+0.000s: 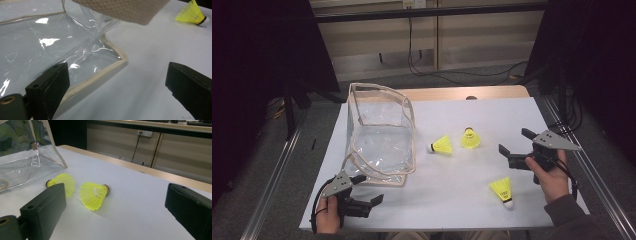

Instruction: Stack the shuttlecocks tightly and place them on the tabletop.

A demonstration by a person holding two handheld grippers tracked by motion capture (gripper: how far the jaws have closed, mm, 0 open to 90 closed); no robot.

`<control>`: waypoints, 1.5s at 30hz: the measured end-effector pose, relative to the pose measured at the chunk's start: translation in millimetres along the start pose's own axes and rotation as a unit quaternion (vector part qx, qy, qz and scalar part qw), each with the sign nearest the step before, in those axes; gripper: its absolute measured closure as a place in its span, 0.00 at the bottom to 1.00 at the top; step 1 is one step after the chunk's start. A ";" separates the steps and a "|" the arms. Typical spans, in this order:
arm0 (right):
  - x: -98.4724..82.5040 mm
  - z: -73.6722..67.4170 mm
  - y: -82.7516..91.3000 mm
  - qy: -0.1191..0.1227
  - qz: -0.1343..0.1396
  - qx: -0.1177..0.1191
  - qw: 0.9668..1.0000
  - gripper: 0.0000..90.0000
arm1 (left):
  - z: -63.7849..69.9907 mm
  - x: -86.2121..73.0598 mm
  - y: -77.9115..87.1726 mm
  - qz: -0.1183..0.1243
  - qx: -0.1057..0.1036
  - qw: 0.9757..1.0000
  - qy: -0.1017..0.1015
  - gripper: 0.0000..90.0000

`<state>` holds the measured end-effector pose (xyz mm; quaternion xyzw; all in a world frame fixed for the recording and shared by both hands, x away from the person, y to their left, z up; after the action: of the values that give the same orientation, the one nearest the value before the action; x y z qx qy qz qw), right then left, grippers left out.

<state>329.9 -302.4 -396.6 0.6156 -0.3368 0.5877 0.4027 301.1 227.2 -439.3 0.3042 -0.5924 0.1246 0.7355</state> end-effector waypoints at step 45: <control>5.7 2.8 -74.6 0.020 -0.099 0.018 0.995 0.07 | -0.4 -2.4 0.3 0.012 -0.006 1.000 0.006 0.05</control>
<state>397.9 -271.1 -398.3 0.6415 -0.2553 0.5631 0.4541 300.6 228.1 -441.5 0.2924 -0.5925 0.1313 0.7390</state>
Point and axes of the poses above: each handheld gripper's, and its own axes: y roughly backward along the jaws, x roughly out of its top, z roughly to its right, the point moved 1 cm from there along -y, roughly forward along the jaws, and after that the axes turned 11 degrees about z, right-handed, at the moved point
